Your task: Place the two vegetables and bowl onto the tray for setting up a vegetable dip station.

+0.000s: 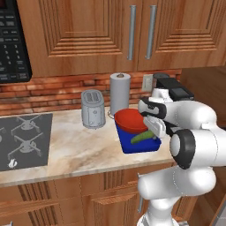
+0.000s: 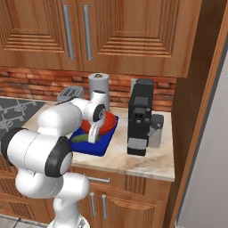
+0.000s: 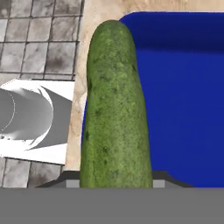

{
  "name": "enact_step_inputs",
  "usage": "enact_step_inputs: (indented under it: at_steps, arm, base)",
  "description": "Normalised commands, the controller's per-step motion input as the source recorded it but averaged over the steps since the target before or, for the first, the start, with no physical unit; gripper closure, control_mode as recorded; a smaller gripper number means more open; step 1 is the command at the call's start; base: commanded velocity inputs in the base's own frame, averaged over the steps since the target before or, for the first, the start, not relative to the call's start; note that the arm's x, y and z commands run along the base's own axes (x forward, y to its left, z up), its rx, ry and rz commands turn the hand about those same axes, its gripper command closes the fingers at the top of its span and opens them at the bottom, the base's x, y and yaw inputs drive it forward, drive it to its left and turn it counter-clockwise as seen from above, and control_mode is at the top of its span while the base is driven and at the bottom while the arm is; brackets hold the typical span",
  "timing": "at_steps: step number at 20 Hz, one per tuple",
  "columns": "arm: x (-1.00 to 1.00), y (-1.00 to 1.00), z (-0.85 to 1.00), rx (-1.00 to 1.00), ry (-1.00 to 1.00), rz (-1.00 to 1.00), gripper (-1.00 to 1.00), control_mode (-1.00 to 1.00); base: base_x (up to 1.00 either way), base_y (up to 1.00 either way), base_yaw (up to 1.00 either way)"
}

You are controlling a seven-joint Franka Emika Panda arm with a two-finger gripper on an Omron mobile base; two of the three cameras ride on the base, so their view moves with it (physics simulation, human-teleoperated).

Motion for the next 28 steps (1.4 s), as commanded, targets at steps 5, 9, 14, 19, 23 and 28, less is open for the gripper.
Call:
enact_step_inputs:
  at_steps: [5,9,14,19,23,28]
  arm:
    - [0.03,0.0,-0.09,0.1,-0.09,0.0,1.0,-1.0]
    - [0.12,0.0,-0.09,0.05,-0.11,0.0,1.0,-1.0]
    - [0.19,-0.01,-0.07,0.0,-0.06,0.0,1.0,-1.0]
    - [0.22,0.0,-0.07,0.0,-0.03,0.0,1.0,-1.0]
    - [0.22,0.0,-0.09,0.0,0.0,0.0,1.0,-1.0]
    - [0.14,0.0,-0.12,0.0,0.0,0.0,1.0,-1.0]
  base:
    - [0.0,0.0,0.0]
    - [0.0,0.0,0.0]
    - [0.0,0.0,0.0]
    - [0.0,0.0,0.0]
    - [0.0,0.0,0.0]
    - [0.0,0.0,0.0]
